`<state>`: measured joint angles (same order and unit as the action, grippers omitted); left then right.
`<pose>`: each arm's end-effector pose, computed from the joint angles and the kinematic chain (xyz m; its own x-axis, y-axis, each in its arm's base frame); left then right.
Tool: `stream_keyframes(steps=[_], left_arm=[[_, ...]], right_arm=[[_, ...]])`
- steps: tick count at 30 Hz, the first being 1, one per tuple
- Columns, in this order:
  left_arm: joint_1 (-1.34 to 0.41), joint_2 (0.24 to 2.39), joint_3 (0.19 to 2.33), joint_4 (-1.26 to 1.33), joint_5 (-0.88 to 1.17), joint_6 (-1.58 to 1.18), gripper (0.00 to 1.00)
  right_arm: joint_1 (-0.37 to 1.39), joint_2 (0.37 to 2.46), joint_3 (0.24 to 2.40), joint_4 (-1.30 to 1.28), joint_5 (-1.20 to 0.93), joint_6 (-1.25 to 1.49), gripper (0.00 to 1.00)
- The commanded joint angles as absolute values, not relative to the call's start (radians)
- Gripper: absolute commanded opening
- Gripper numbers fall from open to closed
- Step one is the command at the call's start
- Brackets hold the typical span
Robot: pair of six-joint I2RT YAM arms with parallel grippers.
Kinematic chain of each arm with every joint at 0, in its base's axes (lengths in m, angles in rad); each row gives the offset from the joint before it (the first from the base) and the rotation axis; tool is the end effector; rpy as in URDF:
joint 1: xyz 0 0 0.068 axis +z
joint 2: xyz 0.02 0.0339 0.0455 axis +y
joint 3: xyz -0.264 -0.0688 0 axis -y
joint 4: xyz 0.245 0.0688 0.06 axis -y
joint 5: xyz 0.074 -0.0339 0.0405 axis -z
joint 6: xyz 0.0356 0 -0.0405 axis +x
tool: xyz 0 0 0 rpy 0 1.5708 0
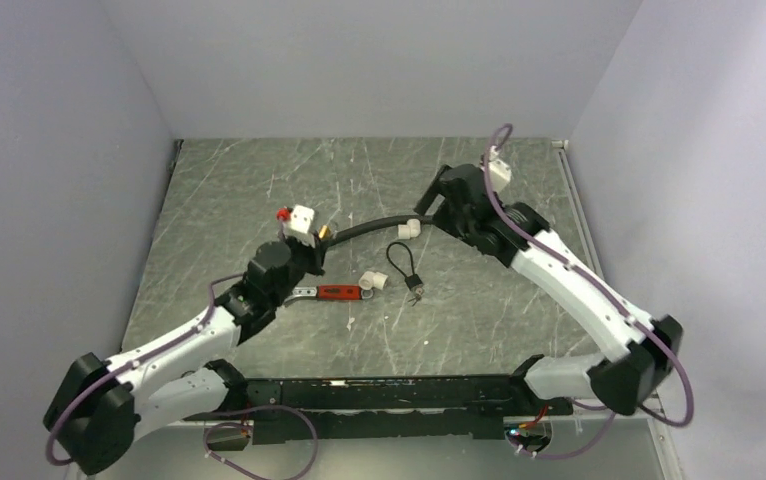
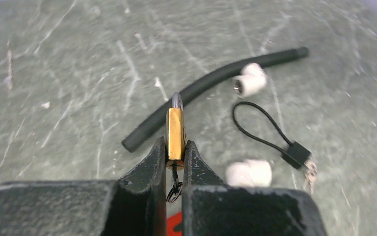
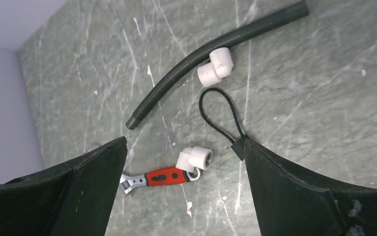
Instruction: Unlock with the key
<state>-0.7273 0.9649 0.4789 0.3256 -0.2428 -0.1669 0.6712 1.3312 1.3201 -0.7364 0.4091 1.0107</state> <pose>0.1711 -0.1409 0.2518 -0.1954 -0.0420 -0.9798 0.4417 0.8882 -0.1261 0.2290 0.1638 0.3547 -0.5727 0.5378 -0.6187 0.2692 0.8363 0.4777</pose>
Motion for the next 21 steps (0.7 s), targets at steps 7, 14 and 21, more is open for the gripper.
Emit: stream_keyframes(steps=[7,14,21], left_arm=[[-0.131,1.343,0.576,0.549,0.185,-0.757,0.0],[0.065,1.614,0.611,0.659,0.282,-0.947,0.0],[0.092,1.693,0.638,0.619,0.298,-0.973,0.18]], right_arm=[[0.663,1.237,1.16,-0.652,0.333,0.968,0.91],[0.663,1.213,1.106,-0.602,0.301,0.95,0.91],[0.663,1.191,1.107,-0.625,0.316,0.946,0.91]])
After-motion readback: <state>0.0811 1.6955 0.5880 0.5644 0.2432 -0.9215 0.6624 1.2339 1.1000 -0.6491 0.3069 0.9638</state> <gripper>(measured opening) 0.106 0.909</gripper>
